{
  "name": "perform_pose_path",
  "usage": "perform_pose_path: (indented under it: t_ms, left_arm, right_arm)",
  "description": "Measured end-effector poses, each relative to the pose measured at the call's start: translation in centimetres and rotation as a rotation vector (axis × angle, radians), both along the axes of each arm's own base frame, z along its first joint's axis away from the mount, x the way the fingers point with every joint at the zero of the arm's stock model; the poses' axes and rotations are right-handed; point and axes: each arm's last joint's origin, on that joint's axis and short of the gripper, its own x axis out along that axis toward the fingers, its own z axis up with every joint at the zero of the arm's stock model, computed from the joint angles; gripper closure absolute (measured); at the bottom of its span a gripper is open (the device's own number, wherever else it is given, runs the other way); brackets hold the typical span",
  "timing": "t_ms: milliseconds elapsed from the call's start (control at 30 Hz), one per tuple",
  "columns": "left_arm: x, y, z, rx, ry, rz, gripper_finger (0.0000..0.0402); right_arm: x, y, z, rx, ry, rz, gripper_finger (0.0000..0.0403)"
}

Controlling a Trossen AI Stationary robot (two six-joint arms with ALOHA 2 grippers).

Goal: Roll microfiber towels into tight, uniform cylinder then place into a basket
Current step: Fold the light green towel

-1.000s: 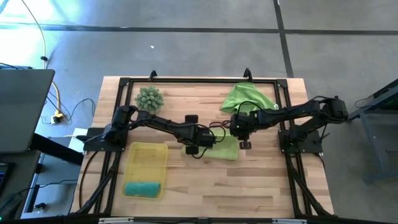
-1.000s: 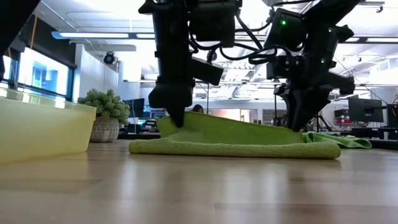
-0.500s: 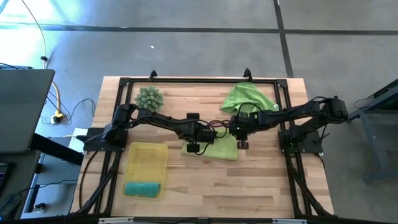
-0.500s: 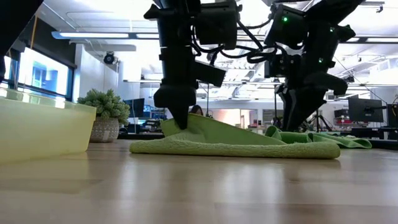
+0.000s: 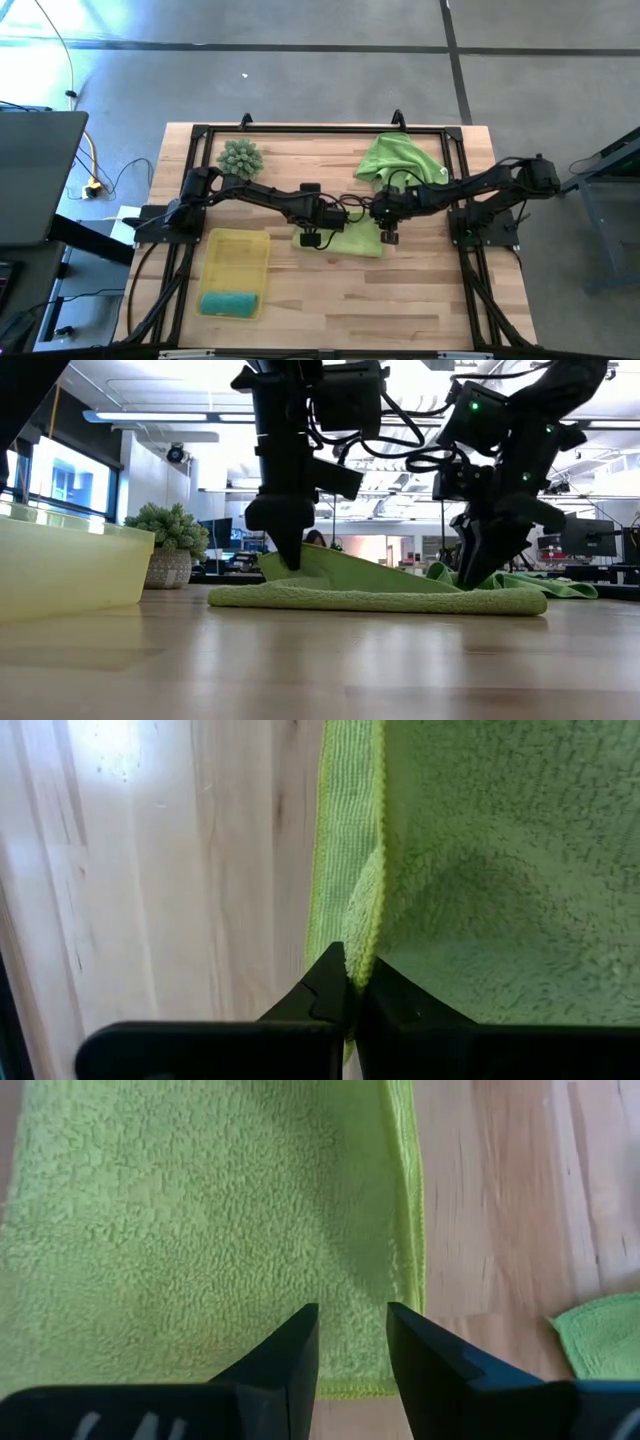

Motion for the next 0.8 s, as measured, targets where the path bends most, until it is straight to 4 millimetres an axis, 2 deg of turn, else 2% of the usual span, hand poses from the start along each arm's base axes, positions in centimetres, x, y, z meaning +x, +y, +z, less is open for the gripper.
perform_pose_path:
  t_ms: [133,267,467,633,800]
  left_arm:
    - [0.0,0.0,0.0,-0.003,0.000,0.000,0.0395]
    - [0.0,0.0,0.0,0.002,0.000,0.000,0.0373]
    - [-0.4,-0.2,0.1,0.098,0.047,0.002,0.0309]
    - [-1.3,-0.4,0.2,0.159,0.092,0.085,0.0260]
    - [-1.1,-1.4,0.5,-0.006,0.060,0.149,0.0249]
  right_arm:
    - [-0.4,0.0,-0.7,-0.002,-0.016,-0.001,0.0289]
    - [-0.9,0.0,-1.3,-0.003,-0.006,-0.002,0.0289]
    - [-1.3,-0.1,-1.8,-0.001,-0.006,-0.012,0.0289]
    - [-1.3,-0.1,-1.8,0.006,-0.012,-0.024,0.0289]
    - [-1.2,-0.1,-1.8,0.005,-0.025,-0.024,0.0289]
